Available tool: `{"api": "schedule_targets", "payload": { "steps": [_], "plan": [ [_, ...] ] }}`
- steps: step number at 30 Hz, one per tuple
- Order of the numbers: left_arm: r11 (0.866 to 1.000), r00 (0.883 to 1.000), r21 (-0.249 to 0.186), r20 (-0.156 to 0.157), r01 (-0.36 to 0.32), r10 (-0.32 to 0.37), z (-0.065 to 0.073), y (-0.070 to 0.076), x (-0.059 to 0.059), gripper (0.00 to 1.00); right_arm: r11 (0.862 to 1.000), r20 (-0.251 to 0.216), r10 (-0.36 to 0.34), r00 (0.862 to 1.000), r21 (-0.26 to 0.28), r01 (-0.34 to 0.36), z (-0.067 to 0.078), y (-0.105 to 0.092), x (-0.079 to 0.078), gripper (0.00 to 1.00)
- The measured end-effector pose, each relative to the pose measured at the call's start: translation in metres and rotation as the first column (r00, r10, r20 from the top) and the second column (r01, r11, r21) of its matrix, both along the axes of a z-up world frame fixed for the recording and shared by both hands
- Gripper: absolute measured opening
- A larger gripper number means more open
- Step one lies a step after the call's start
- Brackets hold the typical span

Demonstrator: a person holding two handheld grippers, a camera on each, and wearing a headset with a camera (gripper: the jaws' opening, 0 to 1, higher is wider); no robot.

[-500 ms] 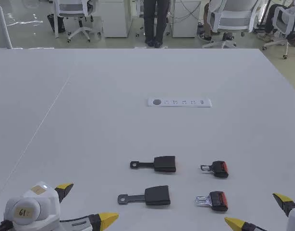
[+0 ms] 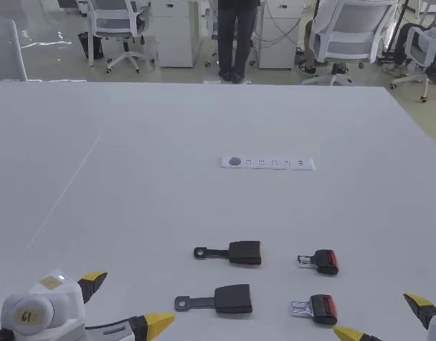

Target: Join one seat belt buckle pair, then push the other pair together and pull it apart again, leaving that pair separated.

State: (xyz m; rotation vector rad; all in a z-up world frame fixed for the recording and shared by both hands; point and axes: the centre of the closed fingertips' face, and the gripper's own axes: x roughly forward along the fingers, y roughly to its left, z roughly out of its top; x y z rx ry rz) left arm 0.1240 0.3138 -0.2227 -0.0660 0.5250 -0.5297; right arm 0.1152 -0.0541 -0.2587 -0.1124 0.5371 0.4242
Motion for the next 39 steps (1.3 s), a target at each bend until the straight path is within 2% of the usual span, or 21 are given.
{"api": "schedule_targets", "payload": {
  "steps": [9, 15, 29, 39],
  "plan": [
    [1.0, 1.0, -0.002, -0.001, 0.002, -0.002, 0.0016, -0.0016, -0.0014, 1.0, 1.0, 0.001, 0.002, 1.0, -0.001, -0.002, -0.0004, 0.0005, 0.0004, 0.93],
    [1.0, 1.0, 0.003, -0.008, 0.007, -0.007, -0.0021, 0.0002, -0.0016, 1.0, 1.0, -0.004, 0.007, 1.0, -0.002, -0.007, -0.0019, 0.0019, 0.0003, 0.93],
    [1.0, 1.0, 0.004, -0.009, 0.01, -0.01, -0.0072, 0.0049, 0.0047, 1.0, 1.0, -0.005, 0.017, 1.0, -0.007, -0.017, -0.0011, 0.0058, 0.0047, 0.93],
    [1.0, 1.0, -0.001, -0.006, 0.009, -0.009, -0.0047, 0.0007, 0.0057, 1.0, 1.0, -0.006, 0.016, 1.0, -0.005, -0.016, -0.0022, 0.0073, 0.0066, 0.93]
  ]
}}
